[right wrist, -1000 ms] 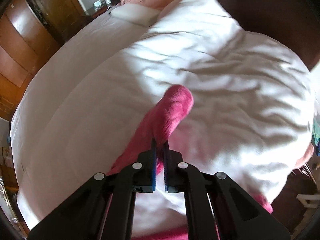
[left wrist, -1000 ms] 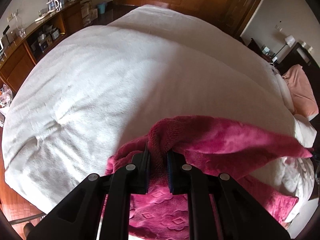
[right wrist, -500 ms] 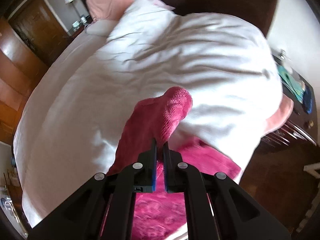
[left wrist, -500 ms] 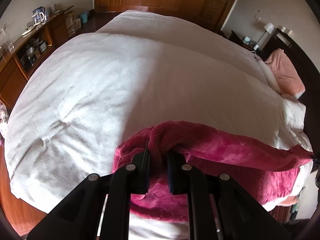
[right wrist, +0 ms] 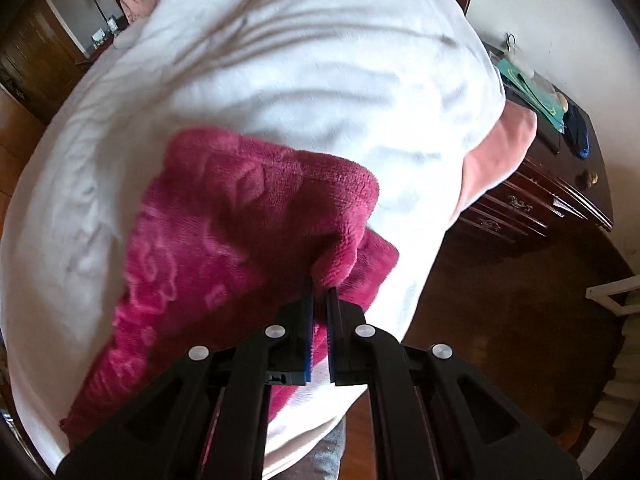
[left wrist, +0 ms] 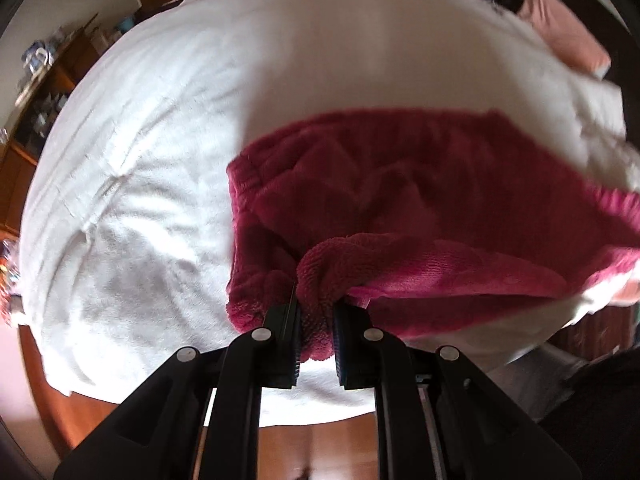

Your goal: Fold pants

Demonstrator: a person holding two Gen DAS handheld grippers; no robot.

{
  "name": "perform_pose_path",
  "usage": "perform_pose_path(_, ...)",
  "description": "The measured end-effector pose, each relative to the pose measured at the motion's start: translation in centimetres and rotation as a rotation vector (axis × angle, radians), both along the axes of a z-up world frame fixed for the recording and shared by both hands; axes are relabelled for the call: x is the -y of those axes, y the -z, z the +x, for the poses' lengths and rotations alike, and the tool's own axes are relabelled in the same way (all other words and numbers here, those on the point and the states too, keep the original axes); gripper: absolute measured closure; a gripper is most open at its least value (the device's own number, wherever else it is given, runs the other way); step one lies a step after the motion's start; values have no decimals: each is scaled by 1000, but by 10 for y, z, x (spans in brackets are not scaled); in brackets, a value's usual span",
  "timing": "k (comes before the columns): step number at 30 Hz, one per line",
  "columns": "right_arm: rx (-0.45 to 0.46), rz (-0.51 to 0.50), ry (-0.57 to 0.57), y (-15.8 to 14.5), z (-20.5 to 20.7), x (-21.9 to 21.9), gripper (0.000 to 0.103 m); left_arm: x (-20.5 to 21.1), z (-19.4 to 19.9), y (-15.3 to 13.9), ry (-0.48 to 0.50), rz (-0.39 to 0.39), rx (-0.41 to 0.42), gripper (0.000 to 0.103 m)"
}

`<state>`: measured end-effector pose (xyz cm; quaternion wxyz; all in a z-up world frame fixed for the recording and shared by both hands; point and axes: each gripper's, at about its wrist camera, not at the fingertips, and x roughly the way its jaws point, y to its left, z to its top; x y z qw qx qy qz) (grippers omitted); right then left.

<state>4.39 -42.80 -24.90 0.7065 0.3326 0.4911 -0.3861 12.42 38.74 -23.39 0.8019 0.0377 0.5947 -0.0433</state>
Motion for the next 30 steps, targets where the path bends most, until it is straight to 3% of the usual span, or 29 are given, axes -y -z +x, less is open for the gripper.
perform_pose_path(10,-14,56,-72,38,-1,13,98,17,-24,33,-52,139,-78,84)
perform_pose_path(12,-21,72,-89,43,-2,19,89,20,-29,36,-64,164,-91,84)
perform_pose_path(14,-30,69,-104,45,-6,29,86,25,-33,33,-91,182,-95,84)
perform_pose_path(18,-21,52,-100,41,-19,53,85,36,-39,25,-135,212,-71,82)
perform_pose_path(22,47,70,-139,32,-27,68,84,50,-39,9,-187,247,-39,77)
perform_pose_path(25,64,40,-165,24,-27,78,76,63,-41,0,-223,236,-19,77)
perform_pose_path(28,84,-6,-238,12,-13,75,76,88,-41,-5,-227,229,-2,74)
perform_pose_path(30,103,-53,-317,1,3,67,76,102,-36,-4,-213,219,1,64)
